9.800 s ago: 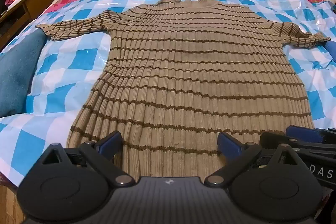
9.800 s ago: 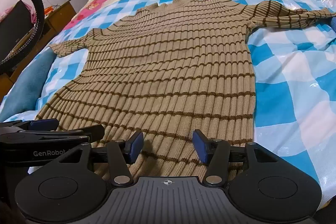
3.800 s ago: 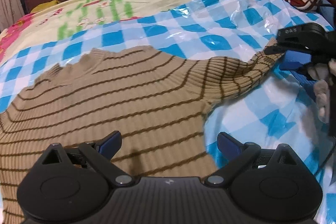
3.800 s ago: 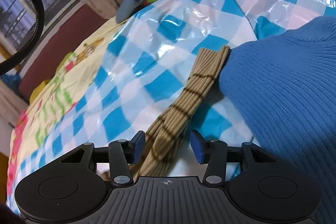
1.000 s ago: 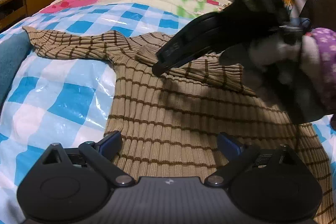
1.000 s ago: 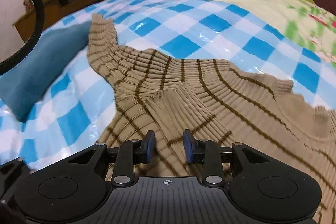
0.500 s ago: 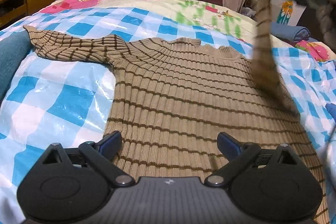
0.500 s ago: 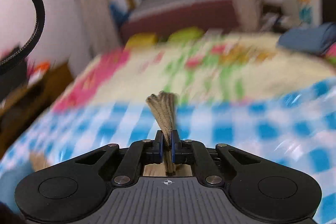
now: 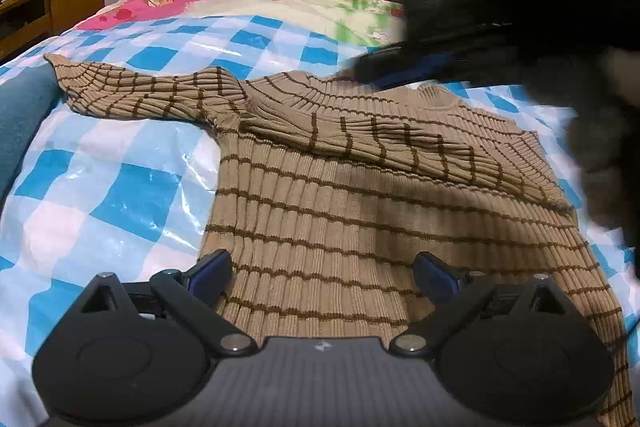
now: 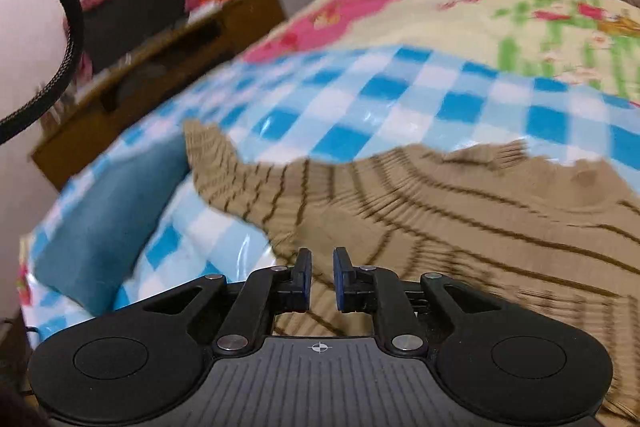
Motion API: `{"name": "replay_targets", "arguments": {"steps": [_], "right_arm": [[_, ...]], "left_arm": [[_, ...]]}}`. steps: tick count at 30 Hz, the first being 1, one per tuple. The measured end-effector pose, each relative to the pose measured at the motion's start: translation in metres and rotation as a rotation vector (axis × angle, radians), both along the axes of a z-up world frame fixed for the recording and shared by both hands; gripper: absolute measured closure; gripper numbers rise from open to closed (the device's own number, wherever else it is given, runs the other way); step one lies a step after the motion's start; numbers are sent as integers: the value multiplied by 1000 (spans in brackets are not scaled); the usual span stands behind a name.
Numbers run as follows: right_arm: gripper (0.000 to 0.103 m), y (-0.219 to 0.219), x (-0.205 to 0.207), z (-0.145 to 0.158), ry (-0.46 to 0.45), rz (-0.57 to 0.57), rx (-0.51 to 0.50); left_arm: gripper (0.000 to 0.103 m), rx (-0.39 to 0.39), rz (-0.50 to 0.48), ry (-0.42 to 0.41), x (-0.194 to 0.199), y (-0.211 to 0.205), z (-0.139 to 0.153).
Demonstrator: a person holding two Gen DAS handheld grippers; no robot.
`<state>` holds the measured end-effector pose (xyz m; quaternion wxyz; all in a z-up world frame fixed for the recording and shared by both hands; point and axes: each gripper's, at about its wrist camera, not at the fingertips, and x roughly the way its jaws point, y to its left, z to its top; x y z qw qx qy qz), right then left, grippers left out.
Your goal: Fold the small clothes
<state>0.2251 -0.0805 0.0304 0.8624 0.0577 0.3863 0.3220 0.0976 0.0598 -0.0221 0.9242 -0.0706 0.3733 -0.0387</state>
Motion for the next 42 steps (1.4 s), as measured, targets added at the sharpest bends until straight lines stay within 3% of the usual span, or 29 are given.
{"name": "replay_targets", "arguments": {"steps": [2,4,10,13,16,18,21,26,30,33,37,38,42], "right_arm": [[88,-33,0,7,-16,-91,9],[88,-56,2,5,-28,-181,-54],[88,-100,6,-42,51,-318,-215],[88,-116,8,-47,80,-355,-139],[88,-121,14,-42,55,-356,-104],[88,-122,18,-43,48,-344,-121],[87,-122,24,-42,46,-297,-134],[78,-86,37,-46,-6,-107,-191],[67,-52,43,-51,-39,57,-258],[67,-42,41,-51,-74,149,-309],[67,-37,44,-53,-82,221,-350],[67,-35,46,-53,-76,226,-356],[86,-25,50,-57,-75,172,-405]], "left_arm": [[1,-6,6,8,2,1,3],[1,1,7,-3,5,0,10],[1,124,-2,-122,48,-8,40],[1,164,6,-142,81,-12,41],[1,226,16,-112,110,-16,28],[1,270,10,-55,121,-17,15],[1,249,-7,40,120,-9,-5],[1,294,-36,39,107,-11,-10],[1,273,-30,32,101,-7,-6],[1,250,-27,-37,95,-2,6],[1,301,-56,-126,96,-9,16],[1,312,-65,-117,101,-11,13],[1,306,-74,10,121,-11,-9]]}}
